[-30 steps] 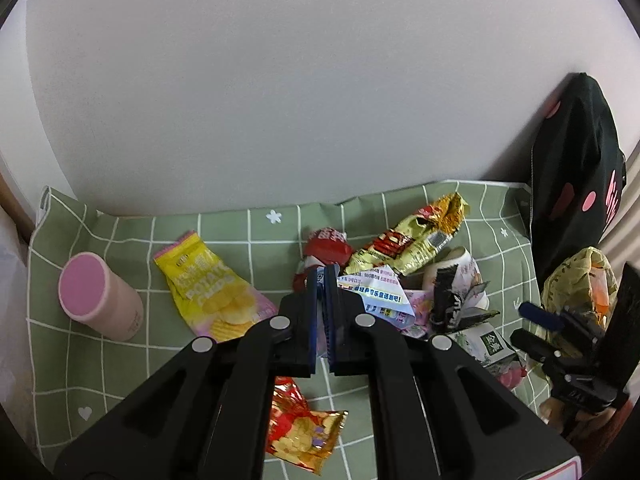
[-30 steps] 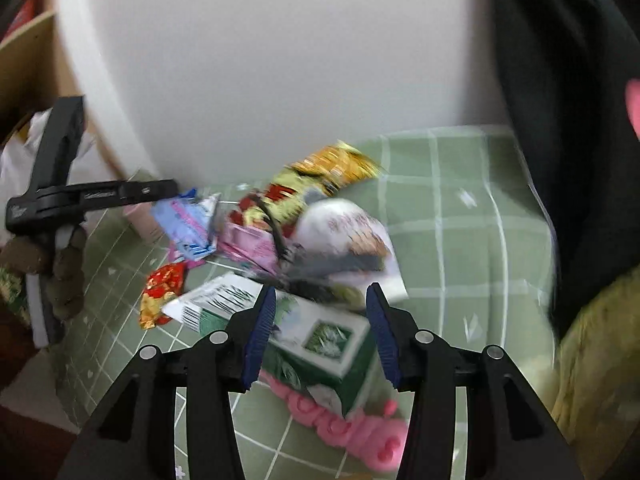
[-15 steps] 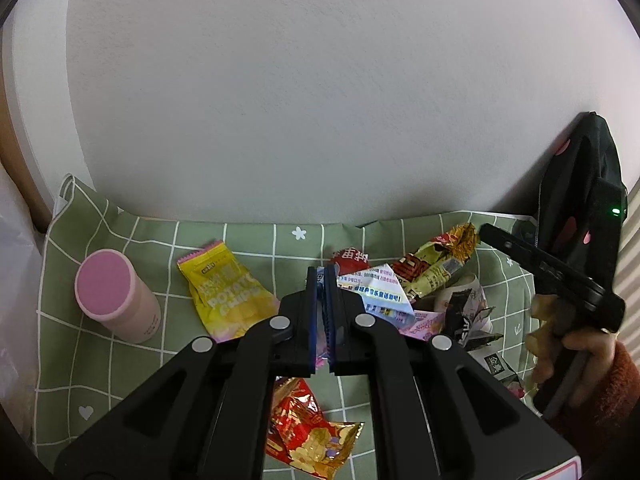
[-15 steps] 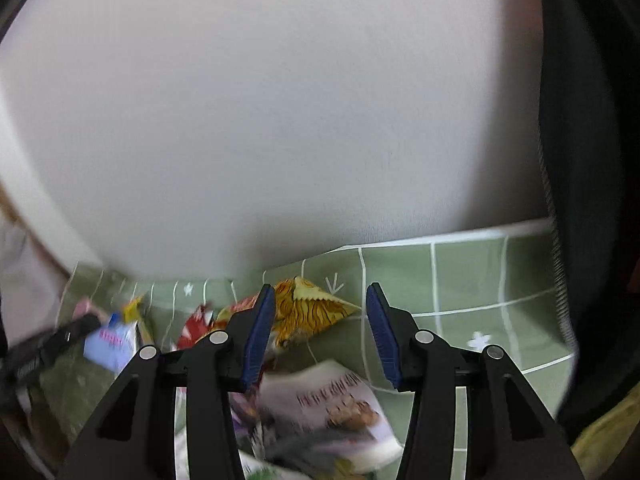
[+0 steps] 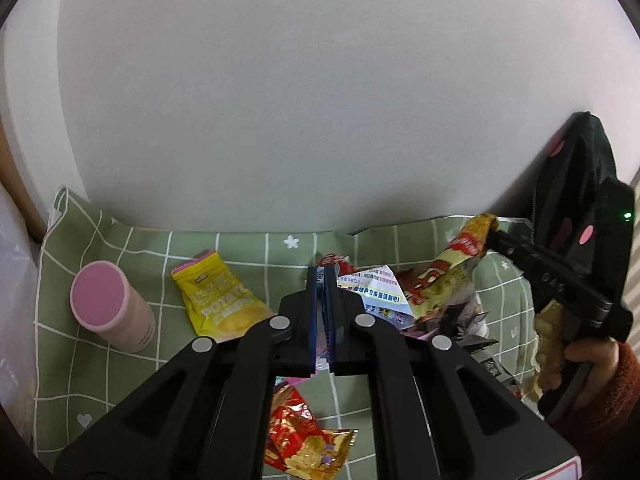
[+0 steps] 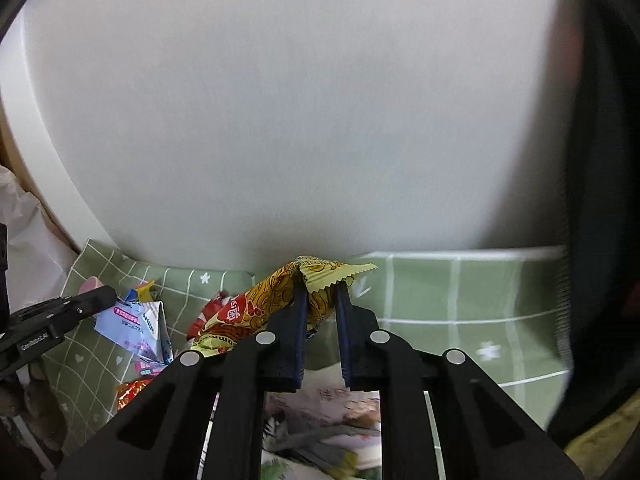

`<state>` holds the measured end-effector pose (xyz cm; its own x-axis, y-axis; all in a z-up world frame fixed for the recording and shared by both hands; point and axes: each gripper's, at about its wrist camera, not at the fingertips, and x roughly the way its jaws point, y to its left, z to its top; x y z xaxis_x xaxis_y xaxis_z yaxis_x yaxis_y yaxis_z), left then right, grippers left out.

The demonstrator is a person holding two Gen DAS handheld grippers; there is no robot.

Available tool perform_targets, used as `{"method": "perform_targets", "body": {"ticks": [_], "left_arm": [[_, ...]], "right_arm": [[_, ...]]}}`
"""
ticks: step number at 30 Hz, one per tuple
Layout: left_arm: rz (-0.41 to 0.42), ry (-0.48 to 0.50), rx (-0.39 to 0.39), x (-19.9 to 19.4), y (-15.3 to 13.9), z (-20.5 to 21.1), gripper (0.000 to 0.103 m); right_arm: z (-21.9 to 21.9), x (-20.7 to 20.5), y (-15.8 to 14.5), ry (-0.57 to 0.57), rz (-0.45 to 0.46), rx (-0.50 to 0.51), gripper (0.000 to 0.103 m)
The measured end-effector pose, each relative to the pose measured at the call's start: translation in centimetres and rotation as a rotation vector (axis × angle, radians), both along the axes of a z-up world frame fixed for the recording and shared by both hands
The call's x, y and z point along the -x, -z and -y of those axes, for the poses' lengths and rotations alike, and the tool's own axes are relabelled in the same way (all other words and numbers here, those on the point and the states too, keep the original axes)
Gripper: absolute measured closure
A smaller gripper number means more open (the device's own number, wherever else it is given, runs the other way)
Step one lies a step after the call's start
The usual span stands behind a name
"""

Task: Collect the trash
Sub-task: 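Grasp the blue-white wrapper with the left gripper while the right grasps a gold wrapper, then carry both wrappers to the yellow trash bag and open both grippers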

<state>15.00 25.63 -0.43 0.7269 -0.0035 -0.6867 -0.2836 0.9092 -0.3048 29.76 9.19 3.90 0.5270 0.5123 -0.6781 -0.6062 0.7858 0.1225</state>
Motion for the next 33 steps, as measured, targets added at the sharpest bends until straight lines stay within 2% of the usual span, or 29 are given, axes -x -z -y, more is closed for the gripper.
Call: {"method": "perform_targets", "body": {"ticks": [7, 13, 17, 20, 26, 30, 33], "left_arm": [[0.060, 0.079, -0.045, -0.2, -2.9, 3.4, 0.100], [0.123, 0.175, -0.062, -2.0, -6.2, 6.8, 0.100], [0.171, 0.251, -0.101, -3.6, -8.7, 10.1, 0.100], [0.208, 0.318, -0.085, -5.0, -10.6, 13.2, 0.100], [0.252, 0.498, -0.042, -7.2, -12.6, 22.4, 0.100], [0.238, 0.635, -0.043, -8.7, -12.0, 30.1, 0.100], [0.213, 0.711, -0.055, -9.4, -10.6, 35.0, 0.100]], "right_arm": [[4.7, 2.3, -3.7, 0.112, 0.137, 0.072, 0.089], [11.3, 4.1, -7.0, 0.258, 0.214, 0.052, 0.089], [16.0, 5.2, -9.2, 0.355, 0.265, 0.036, 0.089], [20.3, 6.1, -11.1, 0.424, 0.311, 0.047, 0.089], [29.6, 8.6, -14.5, 0.557, 0.421, 0.146, 0.089], [34.5, 9.8, -15.3, 0.631, 0.433, 0.205, 0.089], [36.7, 10.5, -14.6, 0.659, 0.438, 0.259, 0.089]]}}
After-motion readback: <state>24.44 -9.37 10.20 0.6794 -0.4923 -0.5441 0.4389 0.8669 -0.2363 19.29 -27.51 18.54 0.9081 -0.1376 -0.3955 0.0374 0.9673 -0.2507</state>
